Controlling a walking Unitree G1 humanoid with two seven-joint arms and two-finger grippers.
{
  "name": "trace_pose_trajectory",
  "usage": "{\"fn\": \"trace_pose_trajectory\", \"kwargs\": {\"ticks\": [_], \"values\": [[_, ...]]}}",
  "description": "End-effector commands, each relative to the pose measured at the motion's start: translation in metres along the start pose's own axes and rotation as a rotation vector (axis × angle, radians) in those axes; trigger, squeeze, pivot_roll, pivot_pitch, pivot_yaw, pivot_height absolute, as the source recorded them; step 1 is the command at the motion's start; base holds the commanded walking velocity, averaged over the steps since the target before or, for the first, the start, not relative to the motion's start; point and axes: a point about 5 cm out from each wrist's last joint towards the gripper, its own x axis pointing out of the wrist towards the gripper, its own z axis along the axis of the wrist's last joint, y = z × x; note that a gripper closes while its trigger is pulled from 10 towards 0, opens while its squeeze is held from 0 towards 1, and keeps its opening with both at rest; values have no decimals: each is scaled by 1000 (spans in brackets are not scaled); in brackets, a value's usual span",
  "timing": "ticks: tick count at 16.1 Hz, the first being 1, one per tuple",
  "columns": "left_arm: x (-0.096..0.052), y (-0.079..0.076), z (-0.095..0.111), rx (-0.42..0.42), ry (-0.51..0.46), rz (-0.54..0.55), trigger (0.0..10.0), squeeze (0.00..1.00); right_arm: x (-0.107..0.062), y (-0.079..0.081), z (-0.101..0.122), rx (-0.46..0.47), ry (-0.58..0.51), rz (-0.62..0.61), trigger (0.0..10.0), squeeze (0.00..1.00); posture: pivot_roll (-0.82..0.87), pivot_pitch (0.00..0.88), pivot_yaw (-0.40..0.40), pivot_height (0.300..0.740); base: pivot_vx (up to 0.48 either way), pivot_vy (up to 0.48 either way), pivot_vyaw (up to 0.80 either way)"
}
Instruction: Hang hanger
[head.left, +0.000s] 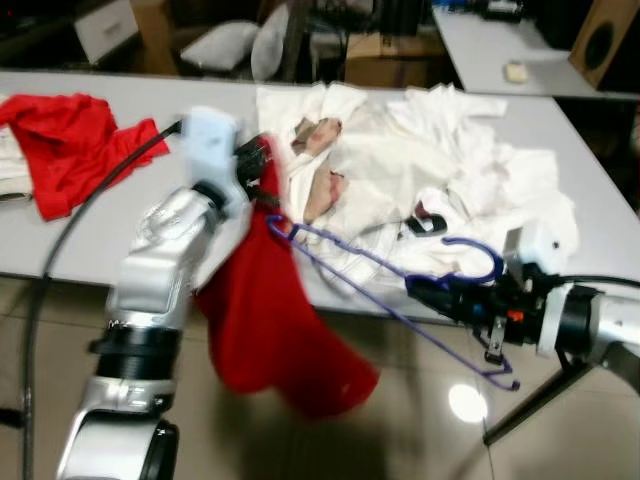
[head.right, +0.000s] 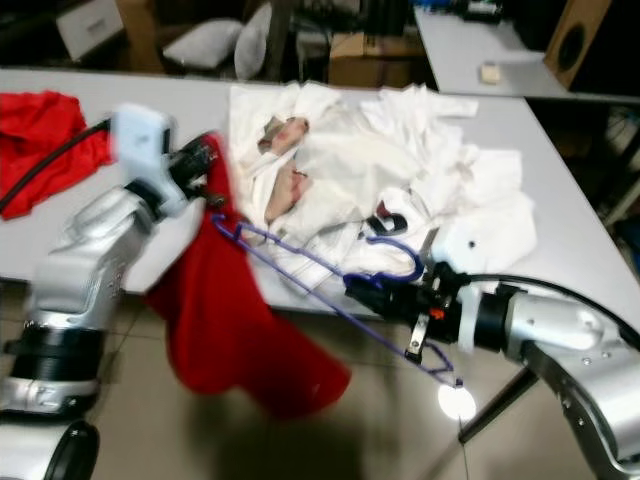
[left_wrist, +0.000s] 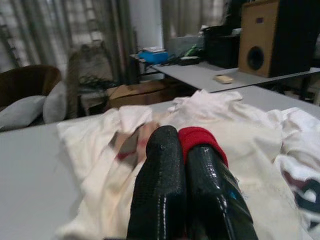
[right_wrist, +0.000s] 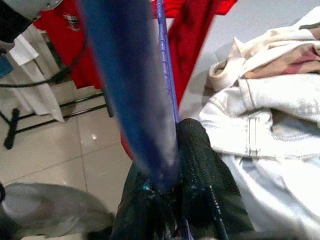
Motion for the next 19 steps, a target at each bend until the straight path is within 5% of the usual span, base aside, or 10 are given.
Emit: {"fn": "trace_pose_trajectory", "kwargs": {"ticks": [1,5,7,9,11,14,19], "values": [[-1,21,15,39,-32,48,10000,0,4,4,8,-36,-1,82,10000,0,34,0,16,740,390,0,0],[26,33,64,79,-118,-33,10000,0,14,6,18,-95,43,309,10000,0,54,0,-14,740,382,0,0],[33,21,86,79,-165,-130,10000,0,31,4,16,-130,69,329,10000,0,65,0,-23,740,368,0,0],[33,1,102,105,-192,-281,10000,0,55,-14,19,-156,78,207,10000,0,75,0,-27,740,347,0,0],[29,-12,108,91,-199,-349,10000,0,66,-23,30,-125,16,145,10000,0,86,0,-30,740,161,0,0],[26,-17,105,71,-196,-353,10000,0,66,-12,39,-58,-94,202,10000,0,93,0,-29,740,0,0,0],[20,-37,107,-9,-206,-466,10000,0,85,-32,20,23,-20,50,10000,0,79,0,-12,740,0,0,0]]}}
